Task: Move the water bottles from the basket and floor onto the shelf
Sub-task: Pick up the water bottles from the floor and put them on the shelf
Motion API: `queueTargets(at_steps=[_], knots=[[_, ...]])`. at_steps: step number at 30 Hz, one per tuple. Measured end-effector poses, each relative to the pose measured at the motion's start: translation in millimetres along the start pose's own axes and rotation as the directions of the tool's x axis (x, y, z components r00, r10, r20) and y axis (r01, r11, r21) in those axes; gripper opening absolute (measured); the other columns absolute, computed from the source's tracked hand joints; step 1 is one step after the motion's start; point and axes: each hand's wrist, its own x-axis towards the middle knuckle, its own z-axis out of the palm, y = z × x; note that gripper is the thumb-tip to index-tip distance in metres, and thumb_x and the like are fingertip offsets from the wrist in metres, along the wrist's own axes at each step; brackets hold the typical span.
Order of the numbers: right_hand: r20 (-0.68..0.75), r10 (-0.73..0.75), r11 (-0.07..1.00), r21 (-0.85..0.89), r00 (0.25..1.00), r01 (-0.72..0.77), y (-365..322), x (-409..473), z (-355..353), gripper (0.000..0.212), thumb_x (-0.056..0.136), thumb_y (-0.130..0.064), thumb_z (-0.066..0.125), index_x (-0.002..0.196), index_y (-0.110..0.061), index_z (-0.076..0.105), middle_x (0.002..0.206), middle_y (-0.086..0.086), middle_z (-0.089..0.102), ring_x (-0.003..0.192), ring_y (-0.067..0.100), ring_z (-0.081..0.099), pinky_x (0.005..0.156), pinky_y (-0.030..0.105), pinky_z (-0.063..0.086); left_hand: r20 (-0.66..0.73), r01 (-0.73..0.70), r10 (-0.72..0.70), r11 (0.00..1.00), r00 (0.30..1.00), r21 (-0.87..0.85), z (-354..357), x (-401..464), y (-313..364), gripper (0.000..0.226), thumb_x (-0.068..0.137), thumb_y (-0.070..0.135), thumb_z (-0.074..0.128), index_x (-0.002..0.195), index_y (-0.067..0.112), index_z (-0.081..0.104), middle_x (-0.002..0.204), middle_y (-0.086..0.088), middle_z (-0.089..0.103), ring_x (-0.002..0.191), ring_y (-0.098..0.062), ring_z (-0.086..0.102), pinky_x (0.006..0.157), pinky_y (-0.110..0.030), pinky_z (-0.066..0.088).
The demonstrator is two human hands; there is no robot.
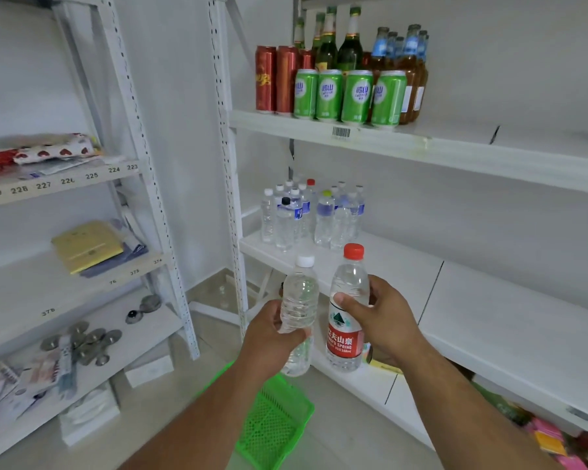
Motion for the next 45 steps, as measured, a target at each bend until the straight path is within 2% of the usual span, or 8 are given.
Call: queueTargets(at_steps=[4, 13, 20, 24, 27, 31, 37, 45], knots=[[-0.020, 0.005, 0.999, -0.054, 1.000, -0.006, 4, 28, 12, 0.038, 0.079, -0.051, 0.075, 0.112, -0.036, 0.062, 0.100, -0.017, 0.070, 0.086, 0.000, 0.067, 0.066, 0.016, 0.049, 0.012, 0.004, -0.004, 1.000, 1.000, 0.013, -3, 35, -11, 0.040, 0.069, 0.027, 0.086, 0.095, 0.042, 0.060, 0.091, 0.021, 0.071, 0.081, 0.013, 0.063, 0.070, -0.018, 0.049], [-0.077, 0.036, 0.998, -0.042, 0.996, -0.039, 38, 134, 32, 0.043, 0.080, -0.047, 0.075, 0.119, -0.034, 0.061, 0.103, -0.016, 0.069, 0.087, -0.001, 0.065, 0.066, 0.015, 0.047, 0.062, 0.004, -0.008, 0.998, 0.998, 0.067, 16, 149, -24, 0.044, 0.072, 0.023, 0.085, 0.099, 0.044, 0.058, 0.095, 0.020, 0.070, 0.082, 0.016, 0.062, 0.069, -0.015, 0.047], [-0.094, 0.044, 0.997, -0.058, 0.995, -0.050, 37, 205, 37, 0.031, 0.080, -0.047, 0.075, 0.106, -0.044, 0.058, 0.092, -0.028, 0.064, 0.079, -0.019, 0.059, 0.055, 0.004, 0.042, 0.065, 0.007, -0.011, 0.998, 0.998, 0.068, 18, 223, -24, 0.040, 0.073, 0.021, 0.084, 0.099, 0.038, 0.060, 0.092, 0.021, 0.071, 0.082, 0.015, 0.063, 0.059, -0.002, 0.045], [-0.121, 0.072, 0.995, -0.061, 0.990, -0.080, 40, 232, 44, 0.038, 0.081, -0.047, 0.074, 0.115, -0.037, 0.061, 0.098, -0.022, 0.067, 0.082, -0.010, 0.062, 0.062, 0.008, 0.041, 0.084, -0.003, -0.003, 0.997, 0.996, 0.072, 19, 260, -25, 0.042, 0.072, 0.021, 0.085, 0.102, 0.037, 0.061, 0.090, 0.022, 0.072, 0.082, 0.013, 0.064, 0.061, -0.002, 0.045], [-0.145, 0.092, 0.992, -0.076, 0.985, -0.104, 44, 251, 52, 0.041, 0.081, -0.048, 0.074, 0.118, -0.036, 0.061, 0.101, -0.020, 0.067, 0.085, -0.008, 0.060, 0.066, 0.012, 0.042, 0.113, 0.004, -0.012, 0.998, 0.994, 0.070, 18, 290, -27, 0.044, 0.069, 0.028, 0.086, 0.102, 0.041, 0.060, 0.094, 0.020, 0.072, 0.084, 0.009, 0.066, 0.069, -0.012, 0.047], [-0.204, 0.127, 0.983, -0.107, 0.971, -0.151, 45, 274, 66, 0.039, 0.080, -0.051, 0.073, 0.115, -0.041, 0.059, 0.095, -0.025, 0.064, 0.084, -0.009, 0.058, 0.065, 0.012, 0.041, 0.163, 0.029, -0.035, 0.999, 0.986, 0.039, 14, 329, -37, 0.047, 0.064, 0.035, 0.084, 0.104, 0.043, 0.061, 0.094, 0.018, 0.072, 0.079, 0.005, 0.068, 0.057, -0.016, 0.051], [-0.329, 0.185, 0.962, -0.130, 0.926, -0.238, 45, 300, 96, 0.039, 0.080, -0.052, 0.073, 0.115, -0.042, 0.058, 0.096, -0.025, 0.063, 0.082, -0.009, 0.057, 0.063, 0.013, 0.040, 0.285, -0.049, 0.037, 0.998, 0.958, 0.034, 6, 390, -60, 0.044, 0.070, 0.027, 0.084, 0.107, 0.036, 0.062, 0.098, 0.016, 0.073, 0.093, -0.002, 0.068, 0.087, -0.031, 0.055], [-0.453, 0.261, 0.936, -0.096, 0.852, -0.338, 45, 323, 131, 0.034, 0.081, -0.048, 0.074, 0.110, -0.042, 0.058, 0.093, -0.025, 0.064, 0.081, -0.009, 0.058, 0.061, 0.012, 0.039, 0.410, -0.098, 0.075, 0.995, 0.909, 0.034, 4, 437, -73, 0.043, 0.071, 0.031, 0.084, 0.100, 0.047, 0.057, 0.098, 0.022, 0.070, 0.089, 0.008, 0.064, 0.072, -0.015, 0.048]])
